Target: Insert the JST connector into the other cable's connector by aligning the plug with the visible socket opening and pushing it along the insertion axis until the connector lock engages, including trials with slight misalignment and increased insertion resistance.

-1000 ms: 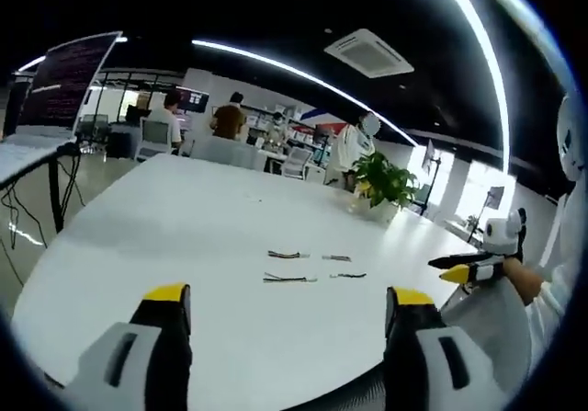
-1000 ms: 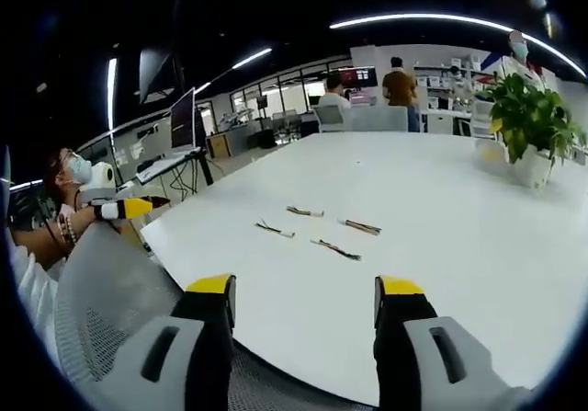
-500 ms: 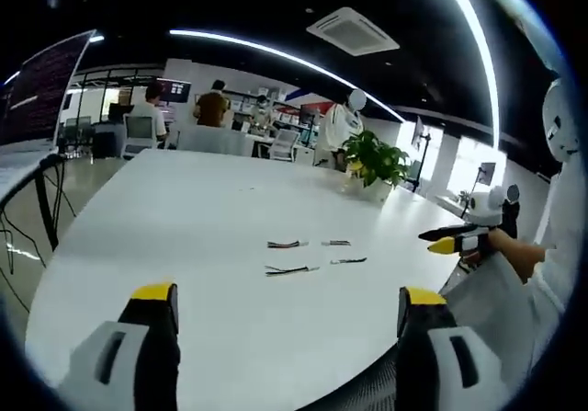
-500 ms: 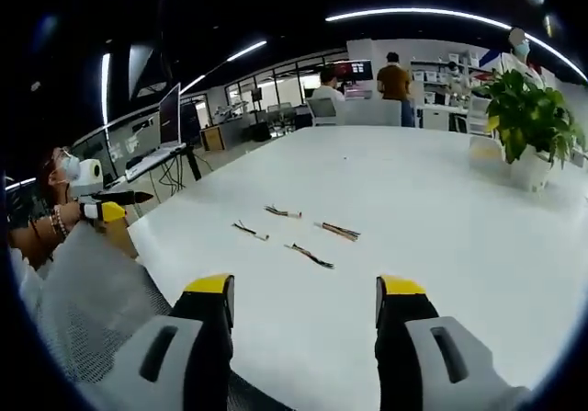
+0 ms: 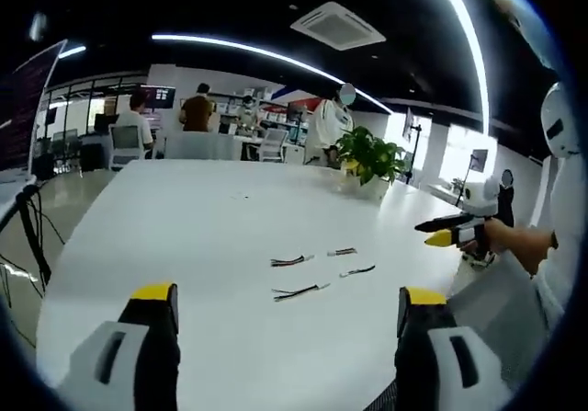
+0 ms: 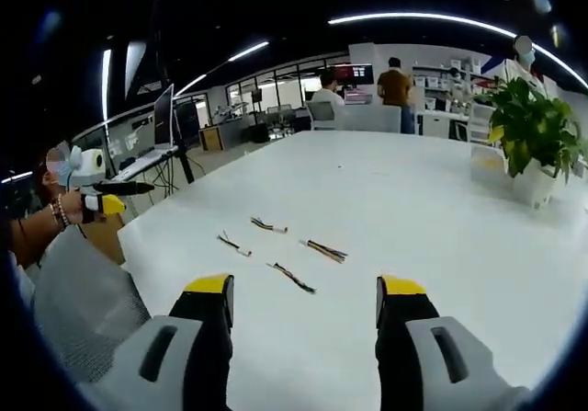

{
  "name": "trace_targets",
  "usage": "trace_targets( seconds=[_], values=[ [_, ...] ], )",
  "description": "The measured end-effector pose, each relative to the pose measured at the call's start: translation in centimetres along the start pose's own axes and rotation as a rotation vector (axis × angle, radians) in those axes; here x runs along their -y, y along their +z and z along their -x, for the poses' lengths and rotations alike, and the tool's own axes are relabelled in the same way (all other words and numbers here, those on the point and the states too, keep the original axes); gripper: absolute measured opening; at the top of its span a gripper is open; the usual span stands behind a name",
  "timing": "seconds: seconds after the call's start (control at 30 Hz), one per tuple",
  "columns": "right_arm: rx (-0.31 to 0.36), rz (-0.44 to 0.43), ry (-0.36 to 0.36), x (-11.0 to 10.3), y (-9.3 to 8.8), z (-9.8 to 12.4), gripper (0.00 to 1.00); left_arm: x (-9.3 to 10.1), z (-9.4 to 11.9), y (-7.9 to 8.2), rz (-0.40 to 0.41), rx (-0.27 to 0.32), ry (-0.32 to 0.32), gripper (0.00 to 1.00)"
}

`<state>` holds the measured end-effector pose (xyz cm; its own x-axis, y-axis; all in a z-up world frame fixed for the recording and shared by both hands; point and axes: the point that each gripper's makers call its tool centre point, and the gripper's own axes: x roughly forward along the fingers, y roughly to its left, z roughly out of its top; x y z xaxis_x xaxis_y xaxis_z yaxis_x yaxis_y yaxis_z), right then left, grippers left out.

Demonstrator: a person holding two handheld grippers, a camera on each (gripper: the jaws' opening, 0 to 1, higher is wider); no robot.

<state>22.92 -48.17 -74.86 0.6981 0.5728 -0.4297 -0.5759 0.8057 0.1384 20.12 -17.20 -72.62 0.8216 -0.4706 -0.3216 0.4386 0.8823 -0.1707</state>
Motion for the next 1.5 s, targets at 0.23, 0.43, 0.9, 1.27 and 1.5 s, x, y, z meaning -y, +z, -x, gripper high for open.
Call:
trace_targets(
  seconds=[0.23, 0.43, 0.9, 1.27, 1.5],
  values=[
    [-0.012, 0.011, -0.003, 1.0, 0.5, -1.1, 0.61, -0.3, -2.3, 0.9, -0.026, -0.021, -0.025, 0.99],
    [-0.014, 0.028, 0.011, 1.6, 0.9, -2.1, 0.6, 0.4, -4.3, 0.7, -0.028, -0.071, -0.088, 0.99],
    [-0.08, 0.113, 0.044, 3.4, 0.4, -4.0, 0.55, -0.5, -8.0, 1.2, -0.096, -0.127, -0.191, 0.99],
    [-0.127, 0.232, 0.107, 3.7, 0.5, -5.6, 0.52, -0.3, -10.3, -0.3, -0.191, -0.215, -0.254, 0.99],
    [-0.117, 0.273, 0.201, 2.4, 1.1, -6.8, 0.51, -0.1, -12.0, 0.2, -0.229, -0.232, -0.293, 0.99]
  ],
)
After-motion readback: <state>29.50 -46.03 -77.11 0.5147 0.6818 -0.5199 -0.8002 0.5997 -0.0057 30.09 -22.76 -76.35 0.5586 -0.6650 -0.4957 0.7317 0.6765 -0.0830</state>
